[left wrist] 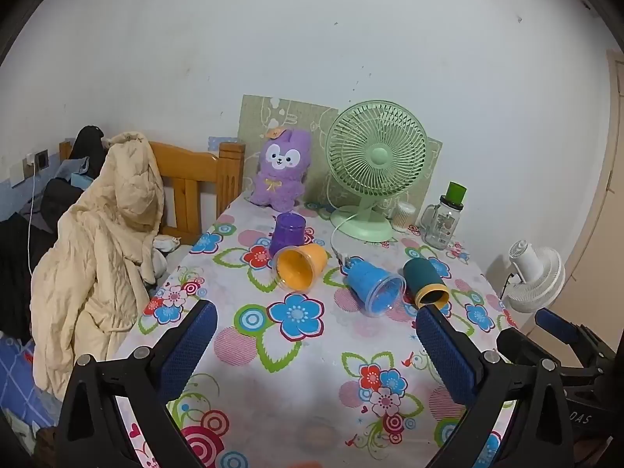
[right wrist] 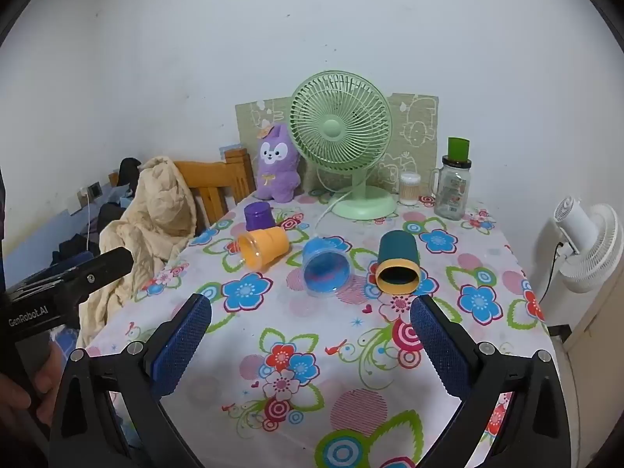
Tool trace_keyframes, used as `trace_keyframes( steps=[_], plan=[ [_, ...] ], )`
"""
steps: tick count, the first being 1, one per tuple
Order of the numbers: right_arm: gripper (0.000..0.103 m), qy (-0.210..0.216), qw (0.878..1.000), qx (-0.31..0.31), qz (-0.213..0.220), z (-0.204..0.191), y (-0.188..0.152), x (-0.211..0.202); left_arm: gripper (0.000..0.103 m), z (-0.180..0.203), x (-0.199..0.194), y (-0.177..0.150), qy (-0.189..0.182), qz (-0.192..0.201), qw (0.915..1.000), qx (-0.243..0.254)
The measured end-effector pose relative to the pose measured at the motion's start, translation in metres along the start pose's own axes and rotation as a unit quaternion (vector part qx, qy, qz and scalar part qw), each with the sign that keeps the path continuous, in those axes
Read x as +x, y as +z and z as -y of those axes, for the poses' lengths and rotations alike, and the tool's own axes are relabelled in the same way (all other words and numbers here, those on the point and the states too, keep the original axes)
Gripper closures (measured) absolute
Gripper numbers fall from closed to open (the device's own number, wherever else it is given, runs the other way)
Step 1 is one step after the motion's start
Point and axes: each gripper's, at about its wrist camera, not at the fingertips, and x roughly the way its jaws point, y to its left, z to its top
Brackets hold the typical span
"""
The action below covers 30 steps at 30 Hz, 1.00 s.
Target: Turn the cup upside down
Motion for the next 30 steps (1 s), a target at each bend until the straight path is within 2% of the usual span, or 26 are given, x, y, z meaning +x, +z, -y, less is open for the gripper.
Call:
trace_keyframes(
  steps=[30],
  plan=[
    [0.000, 0.012, 1.000, -0.001, -0.016, -0.011, 0.001, 0.002, 0.000, -0.002, 0.001, -0.006, -0.003, -0.008, 0.9999, -0.008]
  ],
)
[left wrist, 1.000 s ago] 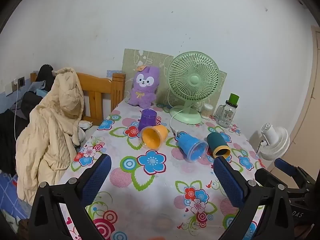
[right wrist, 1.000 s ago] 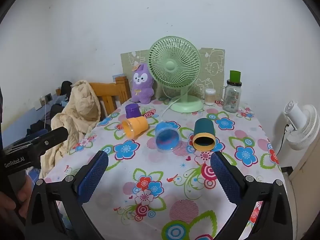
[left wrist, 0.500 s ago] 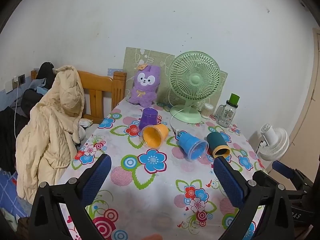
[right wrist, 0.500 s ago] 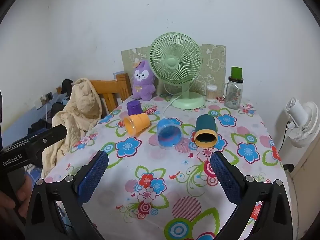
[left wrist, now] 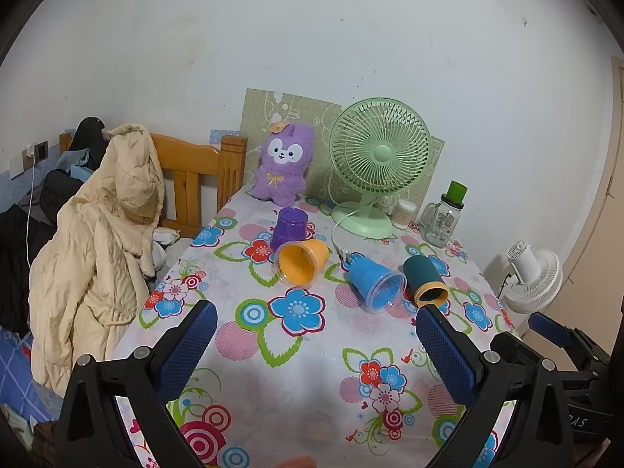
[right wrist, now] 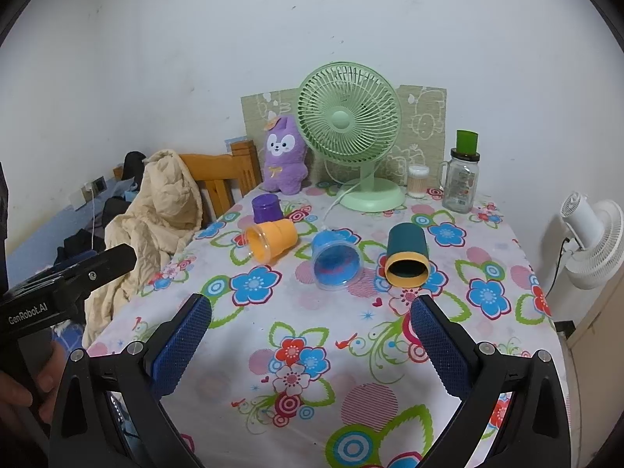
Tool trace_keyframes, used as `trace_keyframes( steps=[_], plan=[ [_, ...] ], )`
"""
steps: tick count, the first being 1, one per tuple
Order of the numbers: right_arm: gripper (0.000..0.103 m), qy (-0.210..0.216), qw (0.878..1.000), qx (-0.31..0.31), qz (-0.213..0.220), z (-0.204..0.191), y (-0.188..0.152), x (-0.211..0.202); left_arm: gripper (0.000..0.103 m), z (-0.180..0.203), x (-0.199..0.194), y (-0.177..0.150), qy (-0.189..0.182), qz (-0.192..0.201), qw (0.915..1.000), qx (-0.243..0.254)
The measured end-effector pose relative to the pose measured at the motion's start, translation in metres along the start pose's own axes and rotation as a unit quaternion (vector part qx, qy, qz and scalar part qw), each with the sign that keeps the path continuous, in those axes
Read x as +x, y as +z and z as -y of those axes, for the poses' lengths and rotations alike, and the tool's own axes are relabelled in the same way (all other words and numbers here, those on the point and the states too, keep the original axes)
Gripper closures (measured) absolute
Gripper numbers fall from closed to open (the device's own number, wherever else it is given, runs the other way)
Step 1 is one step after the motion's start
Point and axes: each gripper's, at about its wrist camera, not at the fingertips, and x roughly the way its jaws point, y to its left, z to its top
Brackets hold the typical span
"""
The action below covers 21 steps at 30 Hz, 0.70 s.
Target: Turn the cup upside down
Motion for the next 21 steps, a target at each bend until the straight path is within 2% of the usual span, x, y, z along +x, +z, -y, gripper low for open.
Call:
trace_keyframes(
  steps=[21],
  plan=[
    [0.000, 0.005, 1.000, 0.001, -0.015, -0.0016, 0.0007, 0.0097, 0.000, -0.0057, 0.0044, -0.0023, -0.001, -0.012, 0.9999, -0.009]
  ],
)
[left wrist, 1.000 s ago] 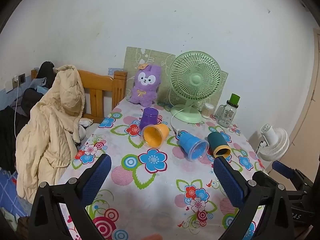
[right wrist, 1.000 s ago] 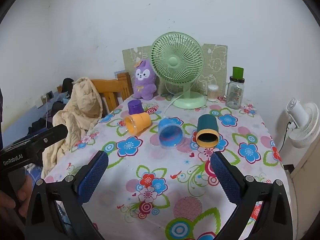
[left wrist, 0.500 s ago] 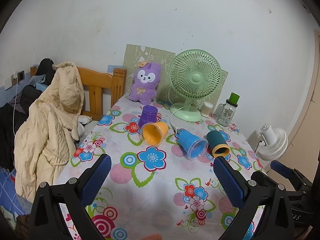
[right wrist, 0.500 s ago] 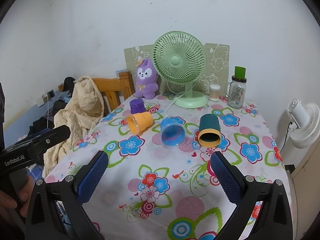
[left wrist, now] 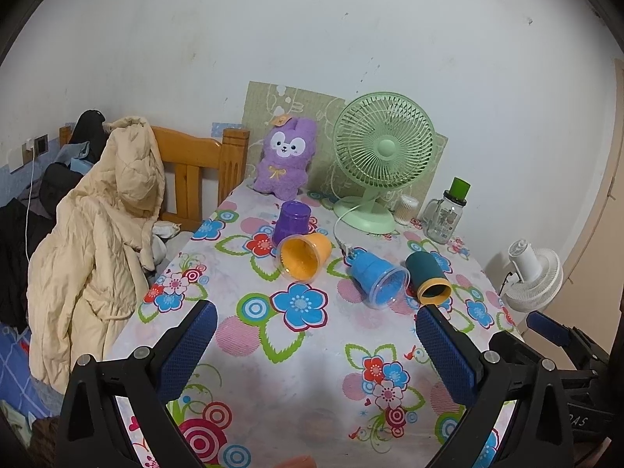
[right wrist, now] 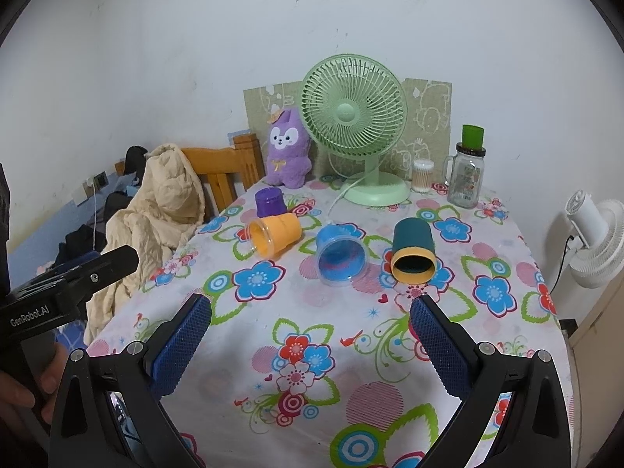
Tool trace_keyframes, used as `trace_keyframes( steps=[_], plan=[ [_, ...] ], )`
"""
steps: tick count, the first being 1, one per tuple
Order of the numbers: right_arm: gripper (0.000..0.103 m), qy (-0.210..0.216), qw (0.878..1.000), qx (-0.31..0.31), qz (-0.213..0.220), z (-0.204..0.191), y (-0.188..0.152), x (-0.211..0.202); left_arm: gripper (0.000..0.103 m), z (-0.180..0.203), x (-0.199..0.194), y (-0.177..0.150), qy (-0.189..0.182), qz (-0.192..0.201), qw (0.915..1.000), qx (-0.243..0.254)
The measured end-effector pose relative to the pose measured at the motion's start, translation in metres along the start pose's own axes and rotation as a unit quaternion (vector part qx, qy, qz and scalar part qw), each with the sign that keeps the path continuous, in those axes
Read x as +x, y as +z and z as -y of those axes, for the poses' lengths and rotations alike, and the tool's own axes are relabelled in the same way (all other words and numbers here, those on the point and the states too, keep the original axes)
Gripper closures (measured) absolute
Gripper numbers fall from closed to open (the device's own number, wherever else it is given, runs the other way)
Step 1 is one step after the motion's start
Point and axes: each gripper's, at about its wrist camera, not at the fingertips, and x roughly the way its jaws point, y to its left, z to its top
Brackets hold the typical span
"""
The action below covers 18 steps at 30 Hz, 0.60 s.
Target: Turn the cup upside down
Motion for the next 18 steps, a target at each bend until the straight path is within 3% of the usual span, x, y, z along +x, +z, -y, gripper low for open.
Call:
trace_keyframes(
  steps=[18],
  plan=[
    [0.000, 0.009, 0.998, 0.005, -0.060, -0.008, 0.009, 0.066, 0.000, -0.030, 0.048, -0.002, 0.000, -0.047, 0.9987, -0.019]
  ],
)
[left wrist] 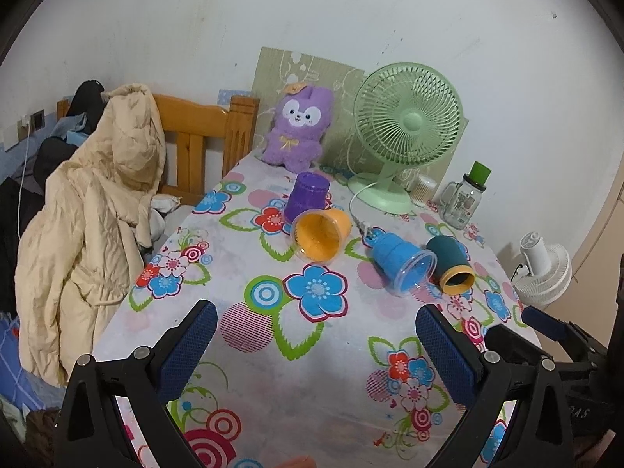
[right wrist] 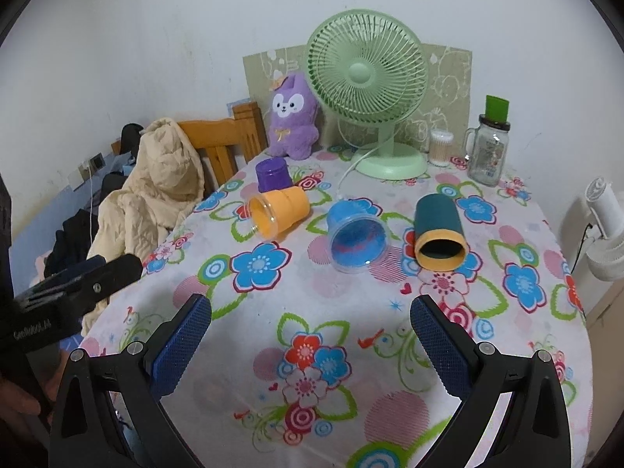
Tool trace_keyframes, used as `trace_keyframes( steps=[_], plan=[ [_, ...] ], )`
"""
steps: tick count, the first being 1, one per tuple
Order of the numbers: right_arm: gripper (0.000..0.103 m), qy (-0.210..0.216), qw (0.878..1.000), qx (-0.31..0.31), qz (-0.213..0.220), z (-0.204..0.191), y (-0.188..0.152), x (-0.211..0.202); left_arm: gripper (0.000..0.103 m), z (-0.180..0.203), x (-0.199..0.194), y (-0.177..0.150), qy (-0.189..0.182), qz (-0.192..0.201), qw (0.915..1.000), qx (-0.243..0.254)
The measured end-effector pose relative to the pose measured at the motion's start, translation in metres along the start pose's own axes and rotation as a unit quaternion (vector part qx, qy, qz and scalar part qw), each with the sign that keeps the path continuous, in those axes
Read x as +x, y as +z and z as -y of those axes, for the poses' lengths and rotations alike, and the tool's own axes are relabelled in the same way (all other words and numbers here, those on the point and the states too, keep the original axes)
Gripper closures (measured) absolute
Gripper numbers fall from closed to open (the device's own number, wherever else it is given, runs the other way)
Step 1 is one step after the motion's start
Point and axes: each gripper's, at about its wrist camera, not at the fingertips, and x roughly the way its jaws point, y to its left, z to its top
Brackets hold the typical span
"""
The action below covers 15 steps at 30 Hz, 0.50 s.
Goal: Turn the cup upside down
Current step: 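Move the right gripper to the orange cup and close on its body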
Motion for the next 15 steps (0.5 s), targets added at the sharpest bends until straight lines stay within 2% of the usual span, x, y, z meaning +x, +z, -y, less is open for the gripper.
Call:
trace_keyframes(
  steps=[7, 15],
  plan=[
    [0.000, 0.012, 1.000, 0.014, -0.025, -0.007, 0.023, 0.039, 0.000, -0.012, 0.030, 0.006, 0.004, -0.021, 0.9997, 0.010],
    [0.000, 0.000, 1.000, 0.017, -0.025, -0.014, 0.065, 0.082, 0.000, -0.027, 0.061, 0.028, 0.014, -0.029, 0.9988, 0.035]
  ],
)
